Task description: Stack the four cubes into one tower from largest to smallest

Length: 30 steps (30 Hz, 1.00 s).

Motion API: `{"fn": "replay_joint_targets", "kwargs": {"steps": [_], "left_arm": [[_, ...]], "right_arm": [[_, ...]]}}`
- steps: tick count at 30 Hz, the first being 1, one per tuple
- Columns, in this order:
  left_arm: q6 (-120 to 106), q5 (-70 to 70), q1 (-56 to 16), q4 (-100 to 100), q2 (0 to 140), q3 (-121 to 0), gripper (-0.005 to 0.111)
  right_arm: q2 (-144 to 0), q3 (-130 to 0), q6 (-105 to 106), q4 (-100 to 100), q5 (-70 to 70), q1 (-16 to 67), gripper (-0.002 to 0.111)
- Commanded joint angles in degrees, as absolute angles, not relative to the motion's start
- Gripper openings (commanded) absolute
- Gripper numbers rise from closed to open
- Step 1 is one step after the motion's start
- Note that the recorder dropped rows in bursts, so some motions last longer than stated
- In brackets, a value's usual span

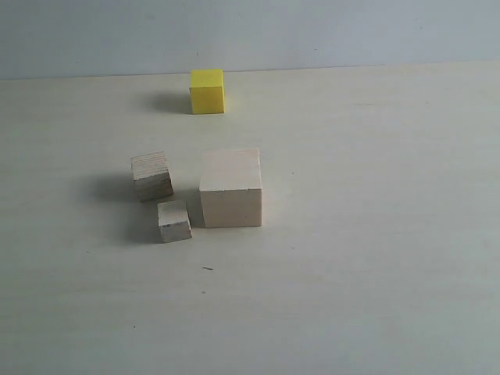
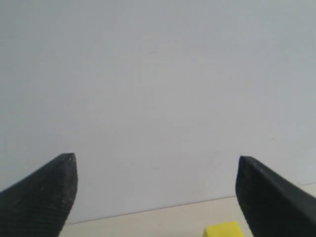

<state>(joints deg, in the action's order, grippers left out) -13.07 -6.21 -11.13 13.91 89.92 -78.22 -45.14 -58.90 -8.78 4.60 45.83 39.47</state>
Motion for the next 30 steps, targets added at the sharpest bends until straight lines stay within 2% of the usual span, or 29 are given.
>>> {"fn": "replay_joint_targets", "kwargs": {"steps": [1, 9, 17, 22, 30], "left_arm": [[-12.86, -10.97, -13.6, 14.74, 96.55, -87.49, 0.084], [-12.77, -21.85, -16.57, 18.64, 109.16, -104.77, 0.083], [-6.04, -31.87, -16.57, 15.33, 120.86, -121.43, 0.083], [-4.66, -36.37, -17.28, 12.83, 125.25, -126.07, 0.083], [-3.8, -37.83, -20.61, 9.41, 127.49, -126.1, 0.083]], "right_arm": [[-44.82, -58.69, -8.98, 5.11, 45.72, 39.34, 0.0], [-44.82, -58.69, -8.98, 6.0, 48.36, 39.34, 0.0], [-44.82, -58.69, -8.98, 6.54, 50.08, 39.34, 0.0], [-44.82, -58.69, -8.98, 6.54, 50.52, 39.34, 0.0], [-44.82, -58.69, -9.66, 6.07, 51.36, 39.34, 0.0]]}}
